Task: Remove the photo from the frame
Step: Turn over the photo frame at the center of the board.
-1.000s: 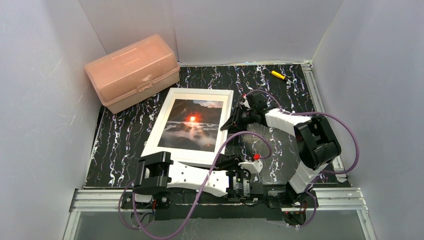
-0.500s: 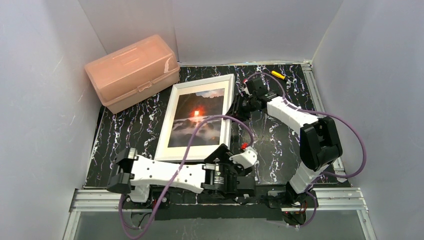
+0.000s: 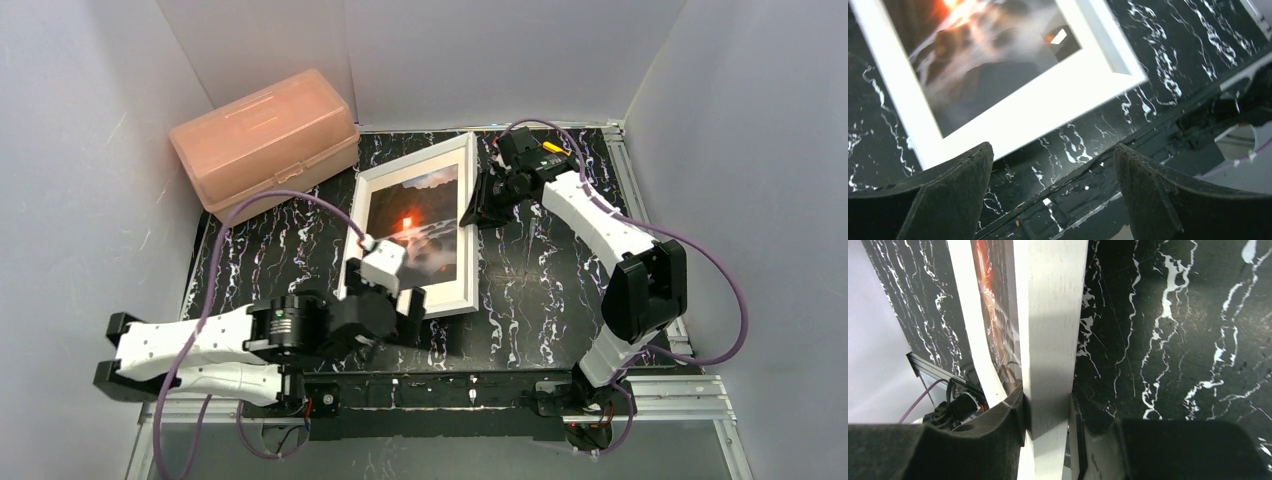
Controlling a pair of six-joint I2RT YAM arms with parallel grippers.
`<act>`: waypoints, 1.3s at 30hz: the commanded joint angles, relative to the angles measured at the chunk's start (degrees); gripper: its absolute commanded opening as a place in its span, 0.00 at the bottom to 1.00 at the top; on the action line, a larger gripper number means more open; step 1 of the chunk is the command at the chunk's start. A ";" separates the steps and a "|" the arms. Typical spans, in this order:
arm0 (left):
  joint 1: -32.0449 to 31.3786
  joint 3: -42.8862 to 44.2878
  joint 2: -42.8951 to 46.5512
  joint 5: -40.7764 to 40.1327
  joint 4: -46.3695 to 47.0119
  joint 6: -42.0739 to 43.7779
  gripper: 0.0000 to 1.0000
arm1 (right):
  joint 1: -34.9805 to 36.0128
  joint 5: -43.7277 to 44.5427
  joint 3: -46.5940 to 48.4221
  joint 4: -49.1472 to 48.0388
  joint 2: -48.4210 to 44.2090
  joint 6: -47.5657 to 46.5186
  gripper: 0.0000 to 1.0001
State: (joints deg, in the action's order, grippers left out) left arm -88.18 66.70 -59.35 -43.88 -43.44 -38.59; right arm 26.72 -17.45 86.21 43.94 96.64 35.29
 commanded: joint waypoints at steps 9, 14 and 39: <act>28.85 -9.66 8.95 21.13 1.99 0.03 0.48 | -1.23 1.68 14.55 10.72 -6.93 -5.19 0.01; 40.09 -13.38 7.94 31.71 7.23 -0.43 0.15 | -1.31 4.96 16.94 12.81 -8.33 -5.36 0.01; 53.21 -19.93 -26.17 47.14 31.67 -13.90 0.00 | -1.30 3.43 23.74 11.87 -12.64 -8.23 0.01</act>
State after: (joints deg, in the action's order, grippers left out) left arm -35.20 47.22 -82.48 0.58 -17.45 -49.39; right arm 25.56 -10.15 106.08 61.12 89.52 26.92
